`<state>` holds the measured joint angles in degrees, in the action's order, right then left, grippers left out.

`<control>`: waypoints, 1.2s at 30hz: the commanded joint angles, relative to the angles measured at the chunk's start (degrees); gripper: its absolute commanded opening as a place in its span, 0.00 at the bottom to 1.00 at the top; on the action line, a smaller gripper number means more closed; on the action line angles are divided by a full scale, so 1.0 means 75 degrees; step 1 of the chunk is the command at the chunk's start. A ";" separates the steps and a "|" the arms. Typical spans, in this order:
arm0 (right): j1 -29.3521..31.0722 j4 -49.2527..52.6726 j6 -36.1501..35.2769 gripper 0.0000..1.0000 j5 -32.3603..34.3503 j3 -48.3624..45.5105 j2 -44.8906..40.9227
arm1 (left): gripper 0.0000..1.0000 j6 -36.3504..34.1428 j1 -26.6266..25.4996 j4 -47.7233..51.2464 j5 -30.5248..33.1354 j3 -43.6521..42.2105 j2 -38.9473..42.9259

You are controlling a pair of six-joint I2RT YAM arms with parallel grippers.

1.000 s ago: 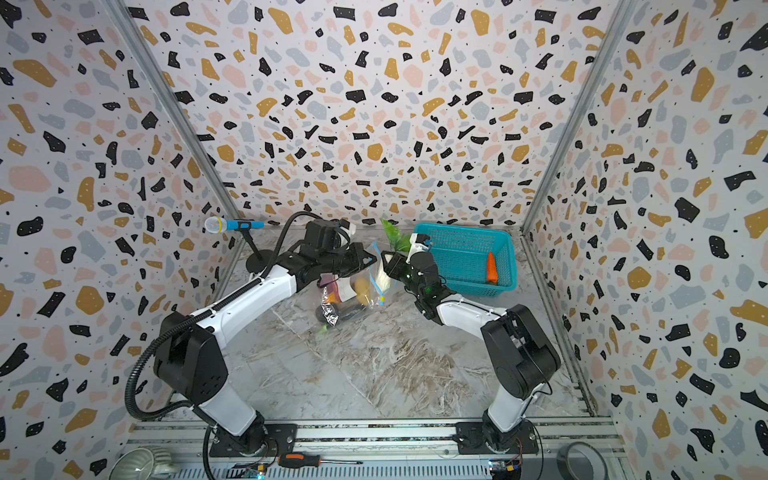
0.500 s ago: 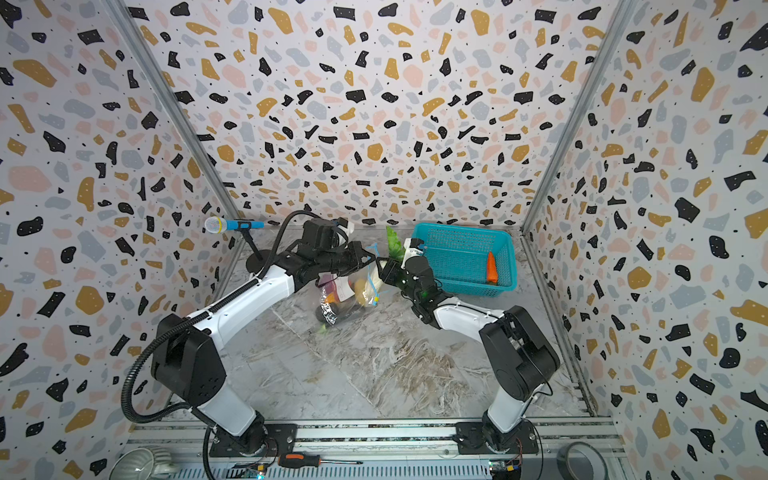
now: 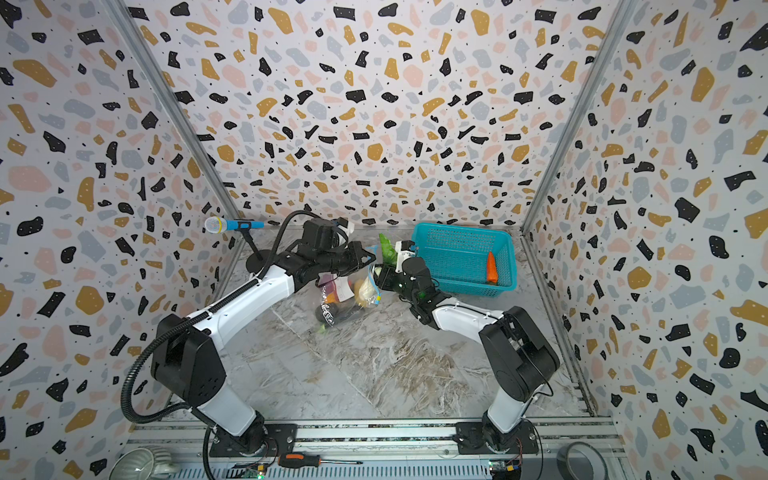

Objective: Place the food in the zip-top bag and seal the zipper
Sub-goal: 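Lower the cabbage stem-first into the bag held open by the left gripper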

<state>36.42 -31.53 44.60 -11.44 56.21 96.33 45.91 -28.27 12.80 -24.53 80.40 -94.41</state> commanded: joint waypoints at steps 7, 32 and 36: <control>-0.0199 0.1379 -0.1030 0.48 -0.1915 0.1233 0.0277 | 0.00 0.0025 0.0043 -0.0403 -0.0057 -0.0106 0.0427; -0.0708 0.3895 -0.2164 0.73 -0.1537 0.1939 -0.0964 | 0.00 0.0026 0.0113 -0.0528 -0.0040 -0.0280 0.0481; -0.1048 0.4006 -0.1765 0.69 -0.1459 0.1563 -0.1158 | 0.00 0.0018 0.0124 -0.0524 -0.0029 -0.0276 0.0504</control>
<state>29.93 -3.38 29.74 -23.27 69.54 89.80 46.11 -27.53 11.03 -24.40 78.87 -92.58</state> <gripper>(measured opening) 0.695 0.046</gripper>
